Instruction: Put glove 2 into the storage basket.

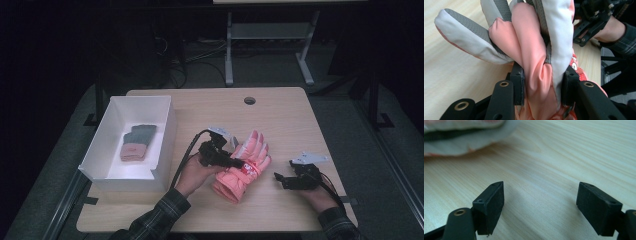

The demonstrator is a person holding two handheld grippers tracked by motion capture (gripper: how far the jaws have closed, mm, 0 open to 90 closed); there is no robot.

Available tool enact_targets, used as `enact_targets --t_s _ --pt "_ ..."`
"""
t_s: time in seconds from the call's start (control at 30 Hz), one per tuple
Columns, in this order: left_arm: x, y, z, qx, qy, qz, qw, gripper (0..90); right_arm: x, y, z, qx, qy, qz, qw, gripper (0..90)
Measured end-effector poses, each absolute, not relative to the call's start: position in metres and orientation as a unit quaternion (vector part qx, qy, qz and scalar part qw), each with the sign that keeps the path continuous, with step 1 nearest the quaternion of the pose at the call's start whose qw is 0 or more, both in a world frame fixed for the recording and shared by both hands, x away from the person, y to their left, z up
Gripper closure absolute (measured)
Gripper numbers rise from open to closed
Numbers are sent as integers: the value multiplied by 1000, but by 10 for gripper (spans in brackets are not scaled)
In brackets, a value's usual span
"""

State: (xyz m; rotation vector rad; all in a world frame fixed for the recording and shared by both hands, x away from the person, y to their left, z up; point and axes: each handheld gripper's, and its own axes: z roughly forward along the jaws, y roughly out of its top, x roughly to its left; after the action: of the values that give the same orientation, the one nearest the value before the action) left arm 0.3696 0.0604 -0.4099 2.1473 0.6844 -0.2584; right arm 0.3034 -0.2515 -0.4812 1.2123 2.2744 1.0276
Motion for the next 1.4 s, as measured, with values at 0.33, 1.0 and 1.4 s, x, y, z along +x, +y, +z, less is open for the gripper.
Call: enact_targets --t_s 0.33,1.0,1.4 --pt "373 72 -383 847 284 -100 439 631 307 -251 -482 443 805 354 176 150" --pt "381 122 -299 831 304 -34 465 628 307 -250 -482 450 802 353 175 137" --pt "380 166 -259 815 321 7 482 627 308 -250 -482 449 802 352 176 136"
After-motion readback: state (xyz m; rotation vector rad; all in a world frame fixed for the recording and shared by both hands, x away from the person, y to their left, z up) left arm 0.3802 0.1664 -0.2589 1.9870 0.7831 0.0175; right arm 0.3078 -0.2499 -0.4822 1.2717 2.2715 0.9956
